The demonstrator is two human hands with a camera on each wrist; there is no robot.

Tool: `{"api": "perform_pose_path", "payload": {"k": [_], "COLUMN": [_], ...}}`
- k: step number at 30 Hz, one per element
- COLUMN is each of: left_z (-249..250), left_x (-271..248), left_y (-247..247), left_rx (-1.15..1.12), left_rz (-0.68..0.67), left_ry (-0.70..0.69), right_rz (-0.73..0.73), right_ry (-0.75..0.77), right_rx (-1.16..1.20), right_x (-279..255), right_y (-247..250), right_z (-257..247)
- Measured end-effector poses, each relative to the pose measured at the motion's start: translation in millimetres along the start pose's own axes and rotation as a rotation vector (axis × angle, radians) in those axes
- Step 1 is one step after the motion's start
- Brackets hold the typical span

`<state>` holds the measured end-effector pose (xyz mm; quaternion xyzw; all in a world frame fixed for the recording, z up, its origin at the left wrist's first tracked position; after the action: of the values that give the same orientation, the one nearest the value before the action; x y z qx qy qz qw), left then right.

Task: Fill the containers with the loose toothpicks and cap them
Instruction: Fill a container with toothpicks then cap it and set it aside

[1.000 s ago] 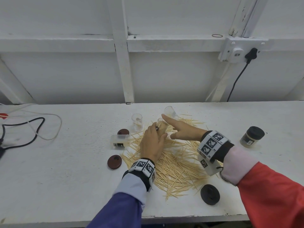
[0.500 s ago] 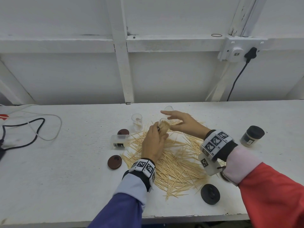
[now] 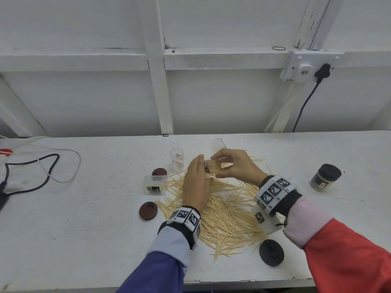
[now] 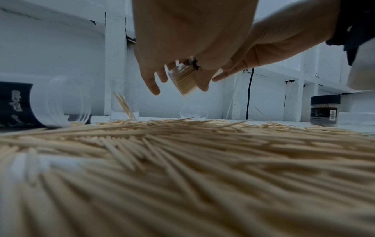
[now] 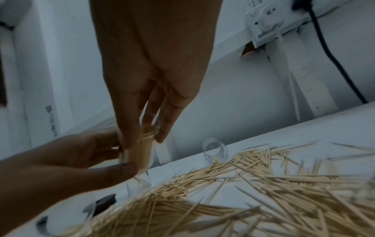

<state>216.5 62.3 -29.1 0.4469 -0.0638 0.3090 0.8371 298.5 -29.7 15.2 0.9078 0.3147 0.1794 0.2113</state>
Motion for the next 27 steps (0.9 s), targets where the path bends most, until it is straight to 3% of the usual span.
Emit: {"api": "perform_pose_path", "payload": {"k": [11,15,21,27], "left_z": [10,12,9,16], "left_x": [0,0,0,-4], "left_y": [12,12,9,-1], "left_rx": [0.043,0.063,0.095,0.077], "left_rz": [0.094,0.116,0.094,-0.002], "left_ry": [-0.098,-0.135,-0.153,-0.191], "right_rz": [-0.197,0.017,-0.034,-0.203], "right_ry": [-0.240,-0.154,-0.179,-0.223], "right_rx": [0.190,-0.013,0.075,0.208], "right_x": [-14,-9,-13,-24], "right_y": [-14,6,4,-5], "right_z": [23,23,27,26]}}
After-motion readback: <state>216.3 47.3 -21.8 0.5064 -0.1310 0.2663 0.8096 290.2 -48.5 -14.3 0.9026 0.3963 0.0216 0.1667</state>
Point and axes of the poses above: each hand's wrist, its own x-axis towards the middle knuckle, its own y-axis out of the back of the hand, z = x × y, the point moved 10 cm from there along x, towards the middle knuckle, and after that the axes turned 8 degrees about z, right-handed, at the moved point
